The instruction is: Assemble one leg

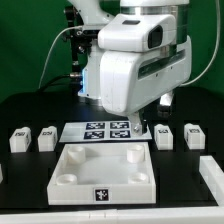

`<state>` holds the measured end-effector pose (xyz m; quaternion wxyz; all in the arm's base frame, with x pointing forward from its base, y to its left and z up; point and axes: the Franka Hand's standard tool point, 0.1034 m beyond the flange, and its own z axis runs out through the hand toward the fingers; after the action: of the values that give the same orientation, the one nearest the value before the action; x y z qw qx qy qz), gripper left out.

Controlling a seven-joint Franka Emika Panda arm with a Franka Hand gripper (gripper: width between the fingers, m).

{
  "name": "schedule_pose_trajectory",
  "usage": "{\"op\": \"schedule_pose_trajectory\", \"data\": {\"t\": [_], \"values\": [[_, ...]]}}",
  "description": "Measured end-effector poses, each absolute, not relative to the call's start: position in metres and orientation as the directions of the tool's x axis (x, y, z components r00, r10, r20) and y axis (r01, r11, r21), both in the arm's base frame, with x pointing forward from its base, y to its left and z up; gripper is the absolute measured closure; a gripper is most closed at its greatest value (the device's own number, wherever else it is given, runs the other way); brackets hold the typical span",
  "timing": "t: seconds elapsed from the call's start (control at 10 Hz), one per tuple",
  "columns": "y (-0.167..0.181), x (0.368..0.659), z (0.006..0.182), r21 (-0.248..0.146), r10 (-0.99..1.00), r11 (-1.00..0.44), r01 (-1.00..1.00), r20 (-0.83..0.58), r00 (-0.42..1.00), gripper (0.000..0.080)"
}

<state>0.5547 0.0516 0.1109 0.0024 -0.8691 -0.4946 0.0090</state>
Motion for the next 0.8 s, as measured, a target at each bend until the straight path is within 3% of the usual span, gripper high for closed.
{"op": "schedule_pose_trajectory", "data": {"t": [0.3, 0.5, 0.8], "values": [[0.025, 0.501, 0.099, -0.018, 0.989, -0.151, 0.988, -0.01, 0.15, 0.015], [-0.003, 0.47, 0.07, -0.046, 0.998, 0.066, 0.997, 0.005, -0.065, 0.015], [-0.01, 0.45, 0.026, -0.062, 0.999, 0.035, 0.997, 0.023, -0.034, 0.015]]}}
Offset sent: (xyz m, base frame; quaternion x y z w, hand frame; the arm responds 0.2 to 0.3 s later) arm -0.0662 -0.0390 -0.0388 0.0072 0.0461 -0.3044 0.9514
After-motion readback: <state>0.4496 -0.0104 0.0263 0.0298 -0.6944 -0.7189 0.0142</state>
